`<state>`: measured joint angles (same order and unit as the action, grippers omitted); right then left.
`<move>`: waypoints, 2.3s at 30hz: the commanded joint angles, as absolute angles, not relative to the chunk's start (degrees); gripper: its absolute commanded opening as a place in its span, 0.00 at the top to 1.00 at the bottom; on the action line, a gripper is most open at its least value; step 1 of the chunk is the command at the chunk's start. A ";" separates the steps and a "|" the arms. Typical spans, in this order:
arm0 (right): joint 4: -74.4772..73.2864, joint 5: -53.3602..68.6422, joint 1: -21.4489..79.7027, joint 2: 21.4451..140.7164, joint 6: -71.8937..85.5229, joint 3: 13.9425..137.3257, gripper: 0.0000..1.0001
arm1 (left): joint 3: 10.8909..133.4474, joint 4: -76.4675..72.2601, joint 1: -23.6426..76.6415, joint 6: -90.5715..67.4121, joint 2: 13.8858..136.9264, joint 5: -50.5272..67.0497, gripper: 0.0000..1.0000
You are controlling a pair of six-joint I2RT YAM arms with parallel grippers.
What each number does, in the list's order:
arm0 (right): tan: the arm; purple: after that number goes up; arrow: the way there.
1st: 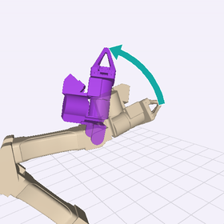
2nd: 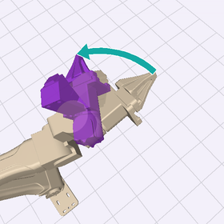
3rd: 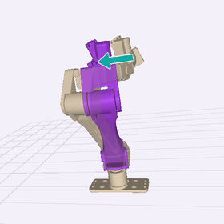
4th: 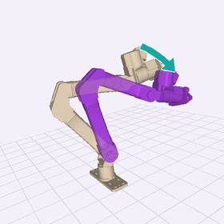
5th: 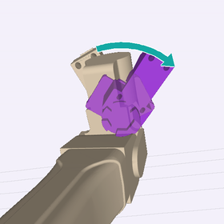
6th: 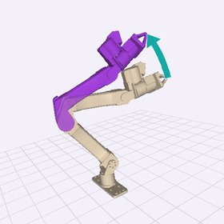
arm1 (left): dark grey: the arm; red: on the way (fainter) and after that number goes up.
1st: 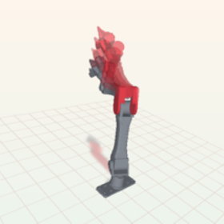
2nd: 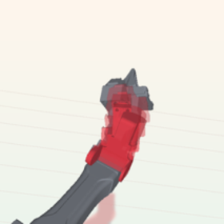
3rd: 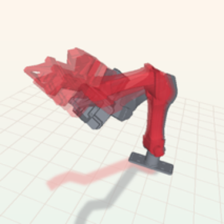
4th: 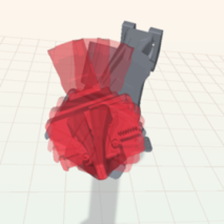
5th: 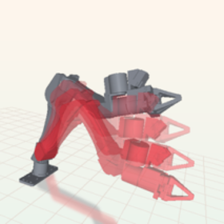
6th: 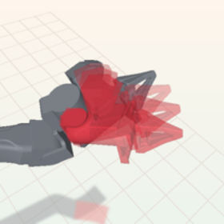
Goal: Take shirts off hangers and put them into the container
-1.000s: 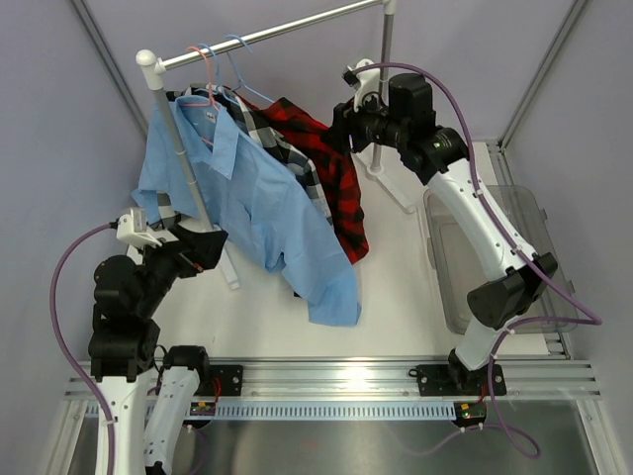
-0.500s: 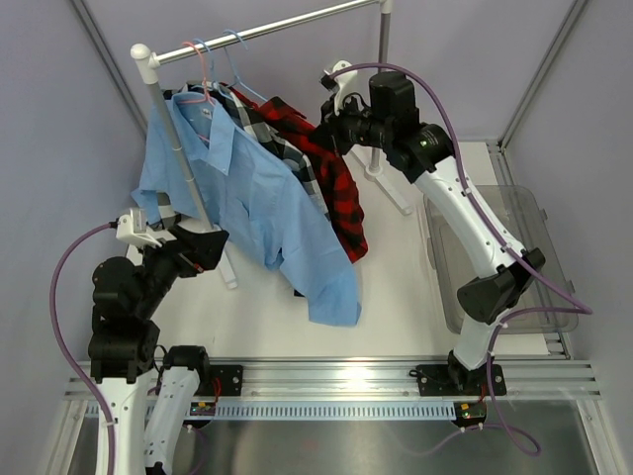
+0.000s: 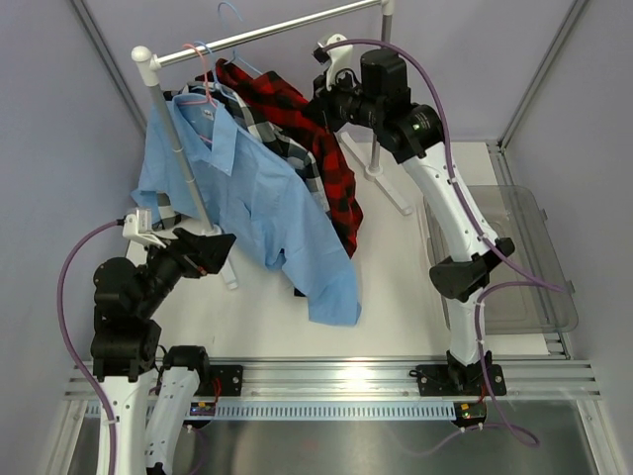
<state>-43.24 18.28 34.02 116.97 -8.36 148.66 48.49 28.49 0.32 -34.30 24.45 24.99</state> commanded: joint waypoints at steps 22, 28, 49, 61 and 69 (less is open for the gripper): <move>-27.95 -8.26 34.19 89.33 -0.35 102.50 1.00 | 61.68 17.04 2.80 -32.36 39.54 39.29 0.07; -30.57 -8.62 34.19 76.93 3.07 94.40 1.00 | 84.17 26.80 21.42 -23.92 56.47 24.48 0.06; -50.79 14.76 34.28 47.47 11.95 81.56 1.00 | 107.76 24.53 45.97 -10.82 82.17 3.08 0.08; -53.35 16.96 34.28 43.42 13.18 84.64 1.00 | 103.02 22.50 46.93 -13.36 82.88 3.52 0.26; -53.70 17.93 34.28 42.54 13.36 85.43 1.00 | 104.59 23.03 46.93 -14.06 85.25 4.13 0.49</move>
<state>-56.21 15.57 34.02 43.42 12.91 82.74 103.00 25.98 46.70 -13.65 84.25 4.27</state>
